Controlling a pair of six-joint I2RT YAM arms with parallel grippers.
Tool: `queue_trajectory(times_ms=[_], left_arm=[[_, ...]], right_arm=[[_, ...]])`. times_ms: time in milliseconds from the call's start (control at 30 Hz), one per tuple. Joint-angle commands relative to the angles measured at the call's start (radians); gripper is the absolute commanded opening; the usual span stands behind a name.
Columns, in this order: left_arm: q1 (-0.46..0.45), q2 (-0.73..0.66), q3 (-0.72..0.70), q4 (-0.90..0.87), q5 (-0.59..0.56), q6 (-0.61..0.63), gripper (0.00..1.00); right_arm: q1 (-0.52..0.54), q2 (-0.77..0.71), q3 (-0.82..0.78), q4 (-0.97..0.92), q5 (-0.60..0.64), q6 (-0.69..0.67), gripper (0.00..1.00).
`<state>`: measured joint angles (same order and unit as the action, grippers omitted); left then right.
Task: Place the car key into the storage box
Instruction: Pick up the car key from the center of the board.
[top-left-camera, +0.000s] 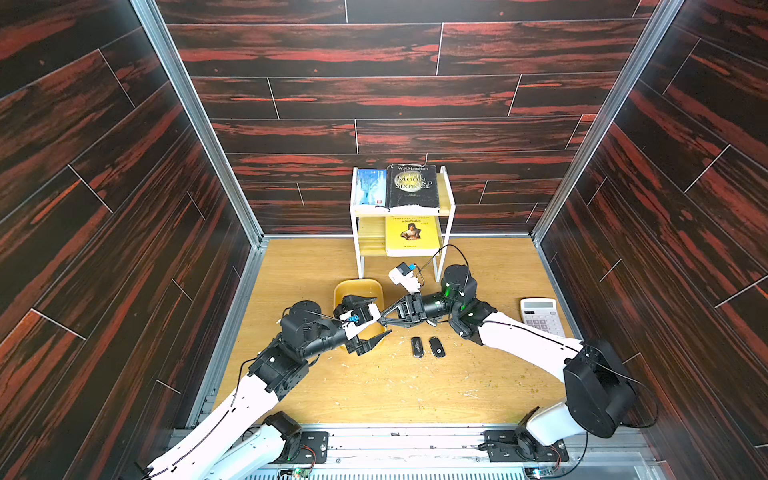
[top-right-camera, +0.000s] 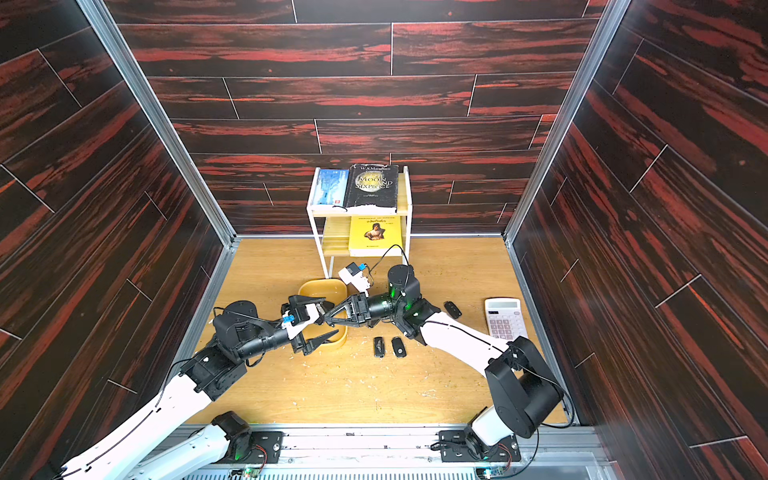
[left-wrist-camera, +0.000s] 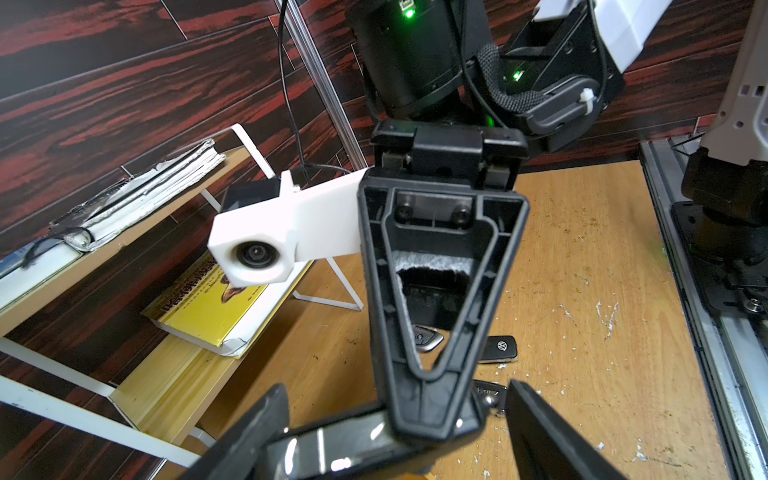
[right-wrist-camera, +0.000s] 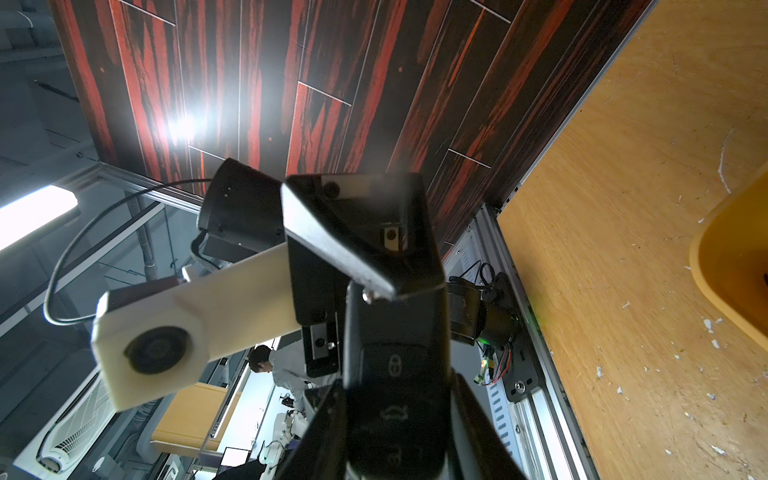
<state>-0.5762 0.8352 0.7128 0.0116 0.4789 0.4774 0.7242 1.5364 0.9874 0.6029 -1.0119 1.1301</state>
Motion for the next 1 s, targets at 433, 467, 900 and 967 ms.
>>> queue_trajectory(times_ms=[433,467,900,967], left_arm=[[-0.004,0.000,0.019,-0.035,0.029,0.002,0.52],[-0.004,0.001,0.020,-0.036,0.031,0.001,0.47],[-0.004,-0.002,0.020,-0.004,0.053,-0.034,0.41],[-0.004,-0.002,0.017,0.005,0.054,-0.041,0.42]], right_arm=[[0.005,0.009,-0.015,0.045,-0.013,0.012,0.12],[0.004,0.009,-0.014,0.046,-0.012,0.012,0.13],[0.006,0.023,-0.015,0.049,-0.008,0.015,0.14],[0.006,0.026,-0.012,0.052,-0.007,0.017,0.14]])
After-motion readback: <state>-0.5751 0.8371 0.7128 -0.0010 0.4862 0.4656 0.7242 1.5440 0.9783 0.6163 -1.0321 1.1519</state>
